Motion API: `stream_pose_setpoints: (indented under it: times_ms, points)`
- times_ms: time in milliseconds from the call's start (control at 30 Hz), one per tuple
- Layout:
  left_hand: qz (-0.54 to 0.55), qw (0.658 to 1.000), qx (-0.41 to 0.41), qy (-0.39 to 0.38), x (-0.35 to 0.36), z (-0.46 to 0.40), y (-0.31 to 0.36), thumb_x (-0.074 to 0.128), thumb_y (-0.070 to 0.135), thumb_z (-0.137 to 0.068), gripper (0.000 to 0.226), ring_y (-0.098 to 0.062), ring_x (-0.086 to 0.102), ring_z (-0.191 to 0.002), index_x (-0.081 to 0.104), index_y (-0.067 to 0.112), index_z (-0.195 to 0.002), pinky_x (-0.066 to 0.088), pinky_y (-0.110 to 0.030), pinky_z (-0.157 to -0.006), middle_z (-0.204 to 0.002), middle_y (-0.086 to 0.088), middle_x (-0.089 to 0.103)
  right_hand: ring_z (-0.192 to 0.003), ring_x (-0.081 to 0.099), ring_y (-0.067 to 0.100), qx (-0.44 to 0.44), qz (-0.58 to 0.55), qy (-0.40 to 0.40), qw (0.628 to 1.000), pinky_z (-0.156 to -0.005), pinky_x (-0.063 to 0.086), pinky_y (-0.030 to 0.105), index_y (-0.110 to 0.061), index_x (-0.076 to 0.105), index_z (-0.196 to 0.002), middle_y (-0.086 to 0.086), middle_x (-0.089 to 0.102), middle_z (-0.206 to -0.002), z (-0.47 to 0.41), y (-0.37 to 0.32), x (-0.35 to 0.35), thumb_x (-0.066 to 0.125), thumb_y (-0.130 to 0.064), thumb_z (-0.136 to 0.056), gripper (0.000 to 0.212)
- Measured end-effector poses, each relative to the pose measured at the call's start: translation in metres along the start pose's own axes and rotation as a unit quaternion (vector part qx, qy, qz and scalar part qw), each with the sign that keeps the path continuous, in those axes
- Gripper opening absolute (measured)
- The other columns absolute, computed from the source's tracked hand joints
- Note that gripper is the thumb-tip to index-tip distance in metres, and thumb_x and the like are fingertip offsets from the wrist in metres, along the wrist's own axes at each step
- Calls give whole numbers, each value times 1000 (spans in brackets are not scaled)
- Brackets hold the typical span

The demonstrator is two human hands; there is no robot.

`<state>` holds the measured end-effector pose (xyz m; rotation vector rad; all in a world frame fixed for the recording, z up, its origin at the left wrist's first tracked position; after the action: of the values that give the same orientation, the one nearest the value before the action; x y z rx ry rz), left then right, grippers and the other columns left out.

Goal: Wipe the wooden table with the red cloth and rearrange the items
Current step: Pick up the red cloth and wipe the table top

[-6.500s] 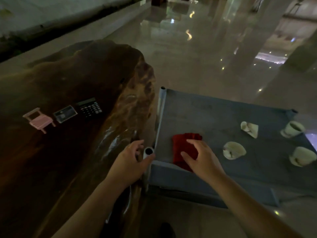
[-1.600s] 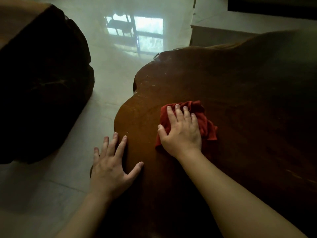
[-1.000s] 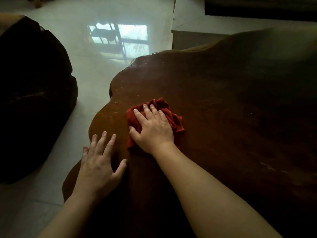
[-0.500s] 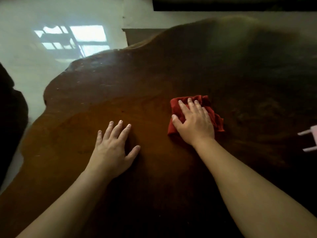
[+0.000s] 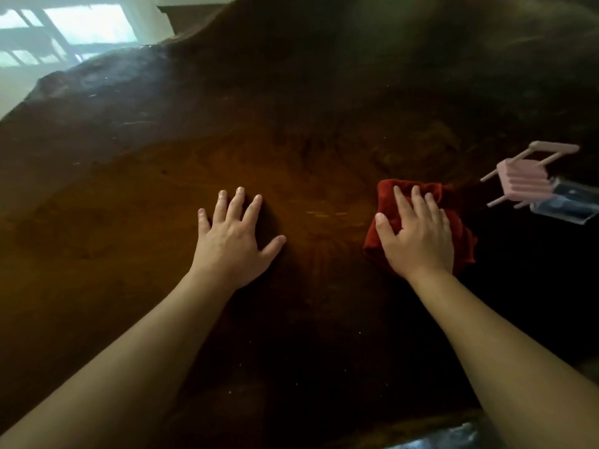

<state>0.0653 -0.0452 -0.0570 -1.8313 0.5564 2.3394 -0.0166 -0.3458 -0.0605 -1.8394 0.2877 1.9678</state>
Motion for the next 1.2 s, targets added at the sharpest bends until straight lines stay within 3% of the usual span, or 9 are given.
stream_pose_setpoints:
  times_ms: [333, 667, 1000, 1200]
  points:
    - [-13, 998, -62, 0, -16, 82, -77, 35, 84, -78, 96, -28, -9, -150, 7, 35, -156, 4, -63, -115, -166, -3, 2, -157, 10, 27, -44, 8, -7, 999, -126, 6, 49, -33, 17, -162, 7, 18, -171, 86, -70, 21, 22, -67, -98, 73]
    - [3, 973, -225, 40, -32, 221, -199, 40, 72, -86, 84, -29, 3, -150, 19, 30, -156, 15, -63, -114, -165, -6, 14, -158, 6, 27, -177, -8, -54, 983, -126, 2, 48, -35, 16, -162, 5, 15, -172, 161, -247, 45, 22, -66, -95, 74]
    - [101, 944, -314, 35, -50, 327, -274, 55, 37, -95, 72, -29, 5, -150, 20, 23, -157, 13, -56, -118, -164, -10, 14, -156, 11, 29, -390, -42, -122, 912, -123, -1, 50, -35, 26, -161, 6, 21, -171, 278, -439, 82, 38, -61, -92, 74]
    - [123, 947, -293, 41, -48, 337, -275, 60, 31, -94, 72, -31, 10, -149, 25, 21, -156, 15, -54, -118, -163, -13, 19, -157, 9, 27, -504, -18, -145, 851, -125, 0, 47, -36, 24, -161, 4, 18, -172, 296, -445, 85, 42, -61, -97, 71]
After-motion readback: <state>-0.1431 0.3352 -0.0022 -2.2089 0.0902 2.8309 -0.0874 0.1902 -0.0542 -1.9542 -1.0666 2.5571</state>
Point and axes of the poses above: each hand's wrist, its own z-axis away from the middle knuckle, its own x-axis out of the palm, y = z × x, the point moved 2 cm from there along -z, towards the middle knuckle
